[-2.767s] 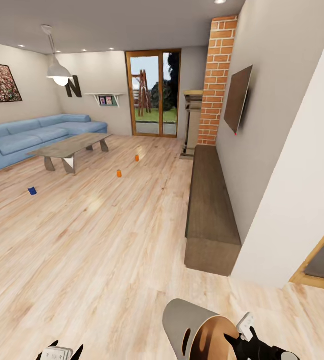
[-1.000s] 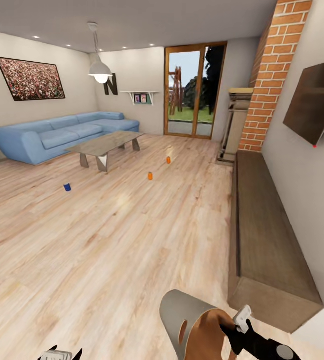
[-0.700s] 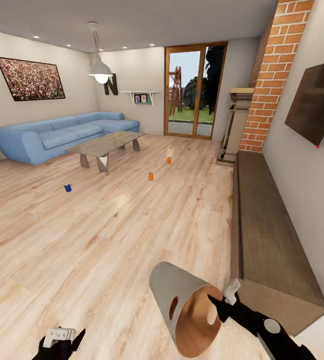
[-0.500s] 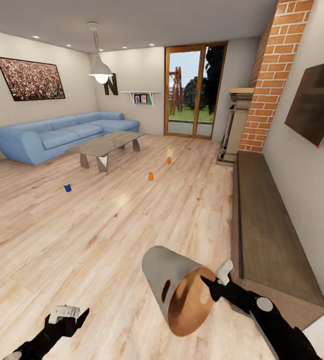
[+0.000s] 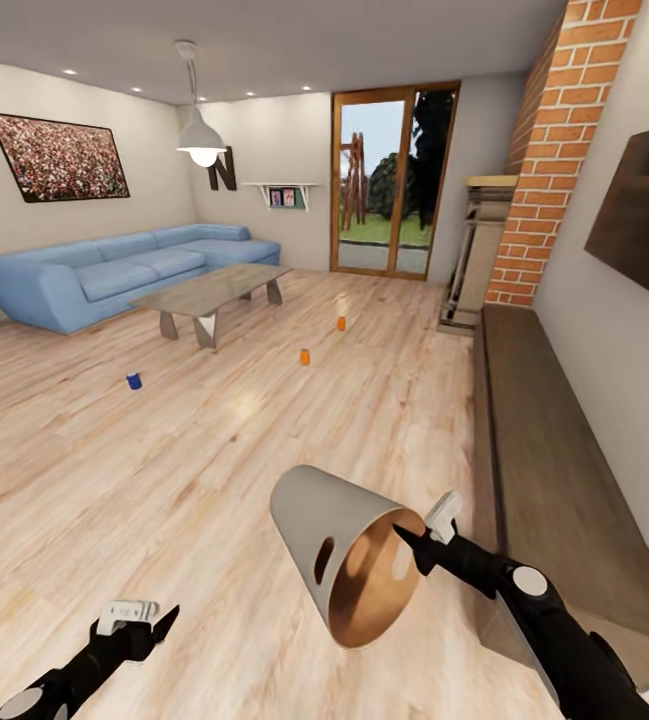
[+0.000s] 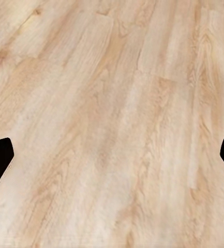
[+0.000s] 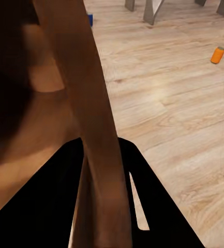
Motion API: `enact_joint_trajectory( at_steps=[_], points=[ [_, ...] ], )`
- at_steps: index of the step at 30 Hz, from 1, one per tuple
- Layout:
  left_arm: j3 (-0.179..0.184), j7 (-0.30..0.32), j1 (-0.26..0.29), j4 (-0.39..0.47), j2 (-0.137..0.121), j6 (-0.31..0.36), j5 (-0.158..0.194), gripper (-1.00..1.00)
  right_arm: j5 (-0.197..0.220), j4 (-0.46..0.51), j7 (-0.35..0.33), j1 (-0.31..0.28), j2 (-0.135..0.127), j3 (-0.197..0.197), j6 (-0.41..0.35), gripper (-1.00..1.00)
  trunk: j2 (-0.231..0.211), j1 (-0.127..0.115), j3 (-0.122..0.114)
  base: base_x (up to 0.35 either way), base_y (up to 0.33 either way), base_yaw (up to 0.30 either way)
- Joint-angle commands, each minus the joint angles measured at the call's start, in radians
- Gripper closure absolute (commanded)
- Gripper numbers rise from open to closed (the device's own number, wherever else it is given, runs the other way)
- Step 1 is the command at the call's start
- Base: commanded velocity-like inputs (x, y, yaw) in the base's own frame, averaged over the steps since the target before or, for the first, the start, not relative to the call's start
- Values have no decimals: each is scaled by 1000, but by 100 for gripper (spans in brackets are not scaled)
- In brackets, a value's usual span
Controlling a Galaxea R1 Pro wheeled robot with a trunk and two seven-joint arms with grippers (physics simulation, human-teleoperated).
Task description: Put the three can of soda from the living room inside the tash can in the kitchen.
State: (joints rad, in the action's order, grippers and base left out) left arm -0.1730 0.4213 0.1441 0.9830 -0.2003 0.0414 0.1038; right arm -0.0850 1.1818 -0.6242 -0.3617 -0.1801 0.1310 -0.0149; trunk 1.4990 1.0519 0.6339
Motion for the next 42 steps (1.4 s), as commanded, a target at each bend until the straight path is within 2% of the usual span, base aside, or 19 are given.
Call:
enact_joint_trajectory(
  at_steps=[1,19,26,38,42],
  points=[
    [0,0,0,-1,0,-2,2,-100,10,1,0,0,-1,-2,0,100,0,0,0,277,170,0],
    [1,-2,0,-36,1,-4,1,-100,11,-1,-1,0,3,-11,-6,100,0,0,0,278,177,0],
    [1,2,0,-47,1,2,1,-100,11,-1,-1,0,5,-9,-65,100,0,0,0,239,208,0],
    [1,4,0,-48,0,7,1,-100,11,-13,5,26,7,-10,-73,100,0,0,0,220,224,0],
    [1,5,0,-49,-1,8,1,-100,11,-13,11,32,11,-11,-100,100,0,0,0,162,249,0]
  ],
)
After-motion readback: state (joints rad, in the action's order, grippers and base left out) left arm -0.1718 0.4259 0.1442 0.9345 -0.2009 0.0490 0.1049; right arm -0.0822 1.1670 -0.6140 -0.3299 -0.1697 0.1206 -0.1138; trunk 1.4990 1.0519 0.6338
